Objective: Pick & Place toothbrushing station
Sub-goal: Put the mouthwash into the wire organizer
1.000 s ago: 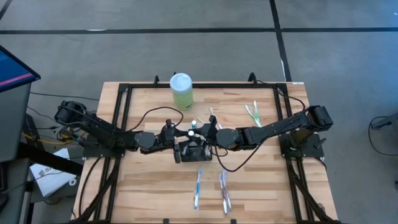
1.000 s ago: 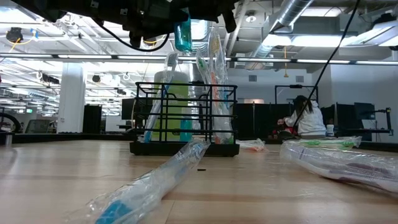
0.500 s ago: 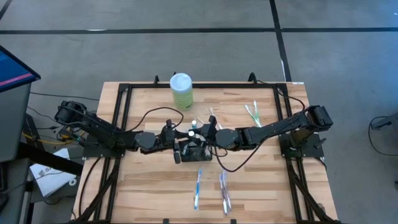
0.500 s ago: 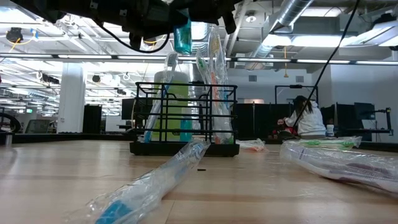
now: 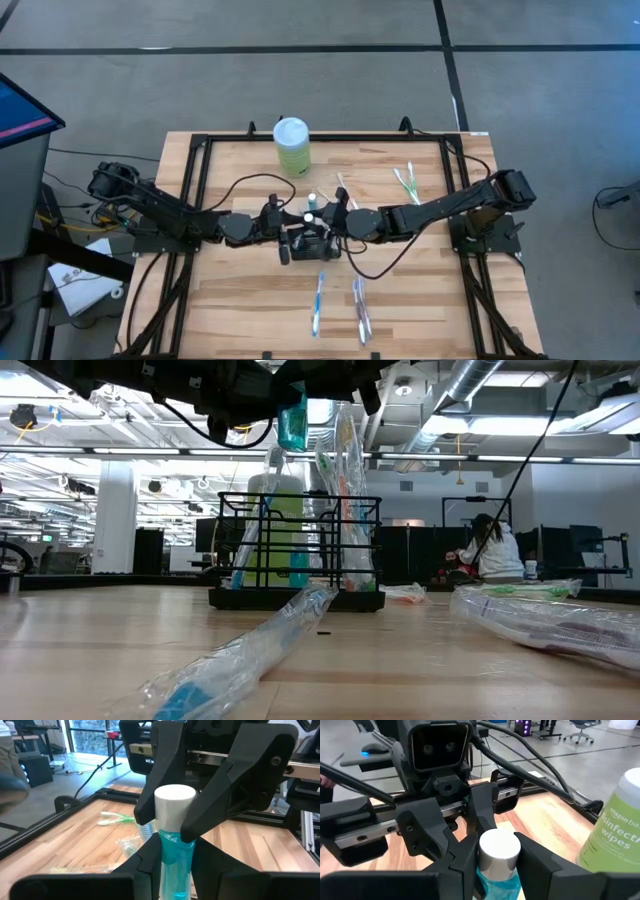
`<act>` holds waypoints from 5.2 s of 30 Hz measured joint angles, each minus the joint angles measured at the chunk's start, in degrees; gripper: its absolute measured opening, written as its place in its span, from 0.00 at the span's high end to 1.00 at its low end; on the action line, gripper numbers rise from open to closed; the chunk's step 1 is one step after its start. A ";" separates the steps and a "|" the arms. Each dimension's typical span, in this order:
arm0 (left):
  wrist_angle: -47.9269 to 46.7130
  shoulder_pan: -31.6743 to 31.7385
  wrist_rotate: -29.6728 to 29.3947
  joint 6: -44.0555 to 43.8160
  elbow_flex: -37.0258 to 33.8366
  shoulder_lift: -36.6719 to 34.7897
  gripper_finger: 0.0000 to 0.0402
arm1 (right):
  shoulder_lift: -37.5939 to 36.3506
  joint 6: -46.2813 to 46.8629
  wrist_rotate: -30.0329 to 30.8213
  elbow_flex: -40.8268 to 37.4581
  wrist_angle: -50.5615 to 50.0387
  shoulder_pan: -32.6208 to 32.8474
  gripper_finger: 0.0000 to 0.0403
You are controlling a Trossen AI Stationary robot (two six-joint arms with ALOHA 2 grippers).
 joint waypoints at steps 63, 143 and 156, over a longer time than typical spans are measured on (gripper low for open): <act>6.25 0.02 0.40 -8.82 -2.93 11.68 0.71 | -4.83 -1.38 0.57 0.00 -9.49 1.90 0.72; -0.93 17.36 14.51 -3.13 -2.89 1.25 0.63 | -4.79 -1.85 0.59 0.00 -12.79 1.81 0.72; -0.63 26.82 26.28 -3.41 -2.89 1.26 0.63 | -4.79 -2.01 0.57 0.00 -13.09 0.92 0.72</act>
